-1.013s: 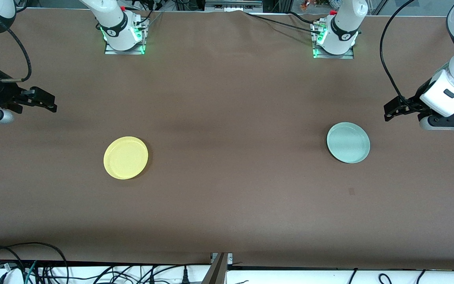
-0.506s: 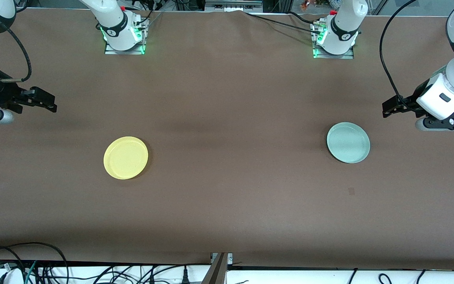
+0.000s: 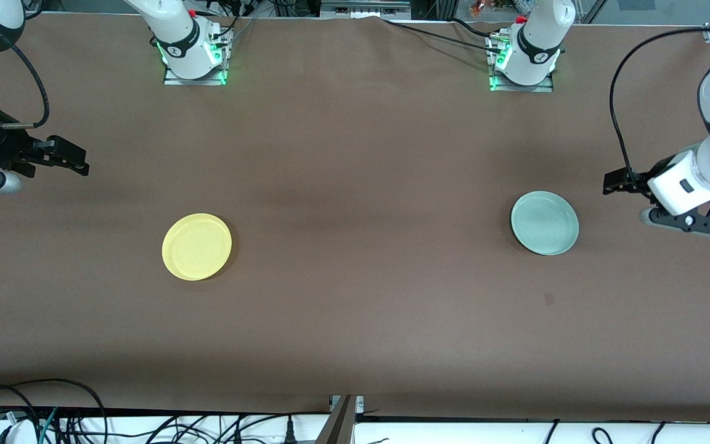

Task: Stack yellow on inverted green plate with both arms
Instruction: 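Move the left gripper down to the rim of the green plate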

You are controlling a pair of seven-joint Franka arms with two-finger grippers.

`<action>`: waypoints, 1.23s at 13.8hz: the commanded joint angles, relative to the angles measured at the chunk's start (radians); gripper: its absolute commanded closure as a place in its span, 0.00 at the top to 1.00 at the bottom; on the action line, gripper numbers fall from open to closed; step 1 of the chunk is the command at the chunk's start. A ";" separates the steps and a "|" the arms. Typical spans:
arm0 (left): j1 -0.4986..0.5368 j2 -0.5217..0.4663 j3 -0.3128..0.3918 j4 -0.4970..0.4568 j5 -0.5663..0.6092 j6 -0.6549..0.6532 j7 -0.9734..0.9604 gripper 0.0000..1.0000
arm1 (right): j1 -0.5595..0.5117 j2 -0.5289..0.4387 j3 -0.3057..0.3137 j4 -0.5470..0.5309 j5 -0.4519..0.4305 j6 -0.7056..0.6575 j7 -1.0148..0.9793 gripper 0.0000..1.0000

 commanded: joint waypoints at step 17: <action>0.067 0.334 -0.012 -0.272 -0.021 0.648 0.544 1.00 | 0.000 0.014 0.001 0.018 -0.016 -0.011 -0.007 1.00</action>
